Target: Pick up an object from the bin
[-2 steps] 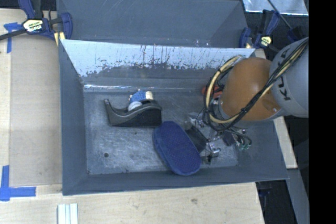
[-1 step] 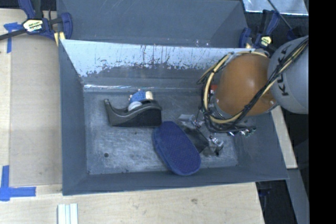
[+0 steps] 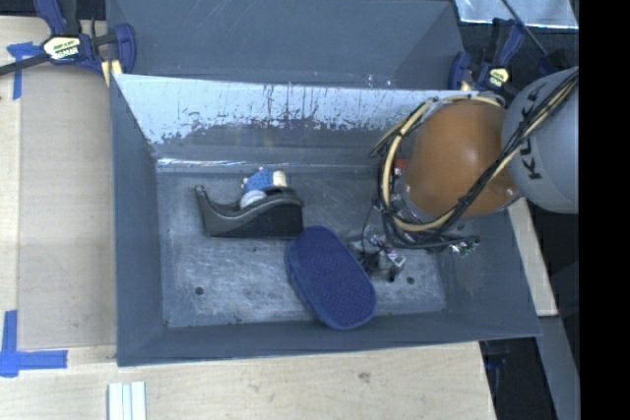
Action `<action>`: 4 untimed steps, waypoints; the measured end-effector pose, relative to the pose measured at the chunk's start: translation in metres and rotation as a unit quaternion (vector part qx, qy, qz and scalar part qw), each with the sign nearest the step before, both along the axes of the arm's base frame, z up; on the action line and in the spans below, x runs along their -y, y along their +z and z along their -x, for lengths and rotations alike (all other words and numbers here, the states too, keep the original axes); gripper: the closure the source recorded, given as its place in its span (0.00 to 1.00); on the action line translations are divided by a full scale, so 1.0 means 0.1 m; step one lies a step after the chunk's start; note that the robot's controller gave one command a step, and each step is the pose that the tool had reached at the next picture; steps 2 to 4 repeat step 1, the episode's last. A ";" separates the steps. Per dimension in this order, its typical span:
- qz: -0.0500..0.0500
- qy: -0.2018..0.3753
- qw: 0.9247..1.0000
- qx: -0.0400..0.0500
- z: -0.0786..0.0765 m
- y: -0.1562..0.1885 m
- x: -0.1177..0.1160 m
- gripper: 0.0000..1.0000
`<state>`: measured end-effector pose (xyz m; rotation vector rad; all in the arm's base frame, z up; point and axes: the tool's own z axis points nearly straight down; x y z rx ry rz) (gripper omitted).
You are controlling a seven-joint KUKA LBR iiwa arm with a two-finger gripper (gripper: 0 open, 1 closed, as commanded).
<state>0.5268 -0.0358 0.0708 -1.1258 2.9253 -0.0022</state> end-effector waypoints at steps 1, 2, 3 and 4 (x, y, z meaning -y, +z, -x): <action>0.001 0.009 1.000 0.003 -0.21 1.72 0.05 1.00; 0.001 0.009 1.000 0.003 -0.21 1.72 0.05 1.00; 0.001 0.009 1.000 0.003 -0.21 1.72 0.05 1.00; 0.001 0.009 1.000 0.003 -0.21 1.72 0.05 1.00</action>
Offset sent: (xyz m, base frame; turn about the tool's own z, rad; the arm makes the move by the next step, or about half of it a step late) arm 0.0179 -0.0041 0.1662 -0.0218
